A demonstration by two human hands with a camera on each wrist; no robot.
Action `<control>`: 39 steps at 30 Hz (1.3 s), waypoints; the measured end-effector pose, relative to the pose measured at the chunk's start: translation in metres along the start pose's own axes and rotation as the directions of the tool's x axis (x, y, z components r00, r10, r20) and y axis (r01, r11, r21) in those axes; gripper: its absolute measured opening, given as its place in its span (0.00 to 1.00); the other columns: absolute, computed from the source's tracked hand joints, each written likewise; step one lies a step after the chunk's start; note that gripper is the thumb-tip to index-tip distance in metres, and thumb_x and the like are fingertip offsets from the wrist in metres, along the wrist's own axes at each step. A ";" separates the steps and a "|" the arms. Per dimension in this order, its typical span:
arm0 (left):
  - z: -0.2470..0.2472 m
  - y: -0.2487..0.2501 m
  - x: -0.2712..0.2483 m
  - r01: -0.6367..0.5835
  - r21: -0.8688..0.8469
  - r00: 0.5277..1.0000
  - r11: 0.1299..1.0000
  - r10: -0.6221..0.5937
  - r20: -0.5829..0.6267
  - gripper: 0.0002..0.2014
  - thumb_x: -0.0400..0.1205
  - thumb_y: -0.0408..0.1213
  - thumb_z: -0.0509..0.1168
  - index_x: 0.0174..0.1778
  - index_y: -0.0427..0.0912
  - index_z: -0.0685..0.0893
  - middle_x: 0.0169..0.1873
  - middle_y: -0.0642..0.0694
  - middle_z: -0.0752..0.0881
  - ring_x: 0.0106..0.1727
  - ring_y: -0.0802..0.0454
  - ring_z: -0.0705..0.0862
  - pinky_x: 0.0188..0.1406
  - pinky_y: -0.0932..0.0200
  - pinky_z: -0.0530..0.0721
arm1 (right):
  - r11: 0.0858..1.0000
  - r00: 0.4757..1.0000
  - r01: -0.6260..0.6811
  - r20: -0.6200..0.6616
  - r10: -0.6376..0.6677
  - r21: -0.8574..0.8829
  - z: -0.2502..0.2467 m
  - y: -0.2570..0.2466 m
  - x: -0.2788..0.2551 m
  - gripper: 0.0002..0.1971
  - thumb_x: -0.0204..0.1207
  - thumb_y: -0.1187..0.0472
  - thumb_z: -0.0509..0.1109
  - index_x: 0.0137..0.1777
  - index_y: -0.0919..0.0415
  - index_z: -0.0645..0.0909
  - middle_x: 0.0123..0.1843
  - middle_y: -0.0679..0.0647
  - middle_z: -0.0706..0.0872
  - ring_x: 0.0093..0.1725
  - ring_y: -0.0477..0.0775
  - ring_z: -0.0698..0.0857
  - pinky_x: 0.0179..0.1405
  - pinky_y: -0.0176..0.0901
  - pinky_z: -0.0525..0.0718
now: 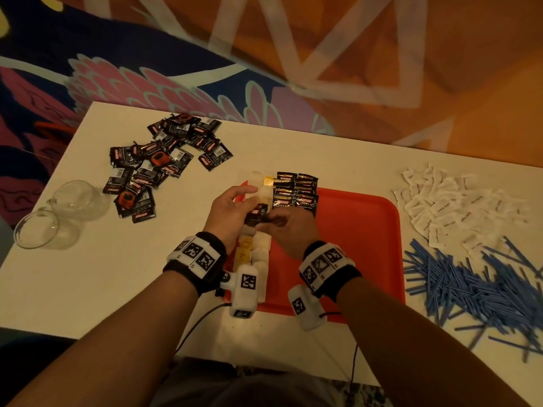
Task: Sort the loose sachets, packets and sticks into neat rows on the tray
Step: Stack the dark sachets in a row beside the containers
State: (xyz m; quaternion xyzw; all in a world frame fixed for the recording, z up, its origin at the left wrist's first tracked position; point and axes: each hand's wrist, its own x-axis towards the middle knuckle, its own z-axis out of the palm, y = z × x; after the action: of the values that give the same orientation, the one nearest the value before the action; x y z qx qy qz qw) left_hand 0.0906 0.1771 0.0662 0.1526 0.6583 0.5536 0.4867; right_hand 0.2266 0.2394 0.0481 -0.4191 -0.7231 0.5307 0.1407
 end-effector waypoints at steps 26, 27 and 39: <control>0.037 -0.039 0.023 -0.240 0.950 0.968 0.202 -0.025 0.250 0.26 0.84 0.34 0.61 0.78 0.60 0.74 0.74 0.46 0.73 0.71 0.39 0.70 0.72 0.43 0.73 | 0.841 0.845 -0.527 -0.183 0.503 -0.120 -0.057 0.098 0.011 0.13 0.79 0.55 0.73 0.61 0.56 0.81 0.58 0.50 0.85 0.53 0.48 0.80 0.49 0.40 0.79; 0.038 -0.038 0.023 -0.248 0.962 0.964 0.112 -0.070 0.257 0.30 0.83 0.36 0.62 0.80 0.62 0.69 0.77 0.48 0.69 0.73 0.38 0.68 0.73 0.40 0.71 | 0.840 0.837 -0.535 -0.192 0.512 -0.093 -0.056 0.101 0.013 0.13 0.78 0.55 0.74 0.59 0.56 0.81 0.57 0.51 0.85 0.53 0.49 0.81 0.49 0.41 0.80; 0.046 -0.048 0.030 -0.277 0.949 0.953 -0.151 -0.171 0.250 0.35 0.82 0.41 0.61 0.84 0.63 0.57 0.81 0.47 0.61 0.78 0.35 0.60 0.76 0.34 0.62 | 0.839 0.820 -0.543 -0.232 0.523 -0.028 -0.051 0.099 0.032 0.13 0.73 0.55 0.79 0.53 0.55 0.80 0.39 0.41 0.80 0.37 0.36 0.77 0.30 0.31 0.71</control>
State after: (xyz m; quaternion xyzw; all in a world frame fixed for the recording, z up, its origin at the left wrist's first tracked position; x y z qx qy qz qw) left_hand 0.1294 0.2097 0.0135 0.5747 0.7588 -0.1500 0.2675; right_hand 0.2855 0.3045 -0.0274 -0.6656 -0.5813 0.4660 0.0445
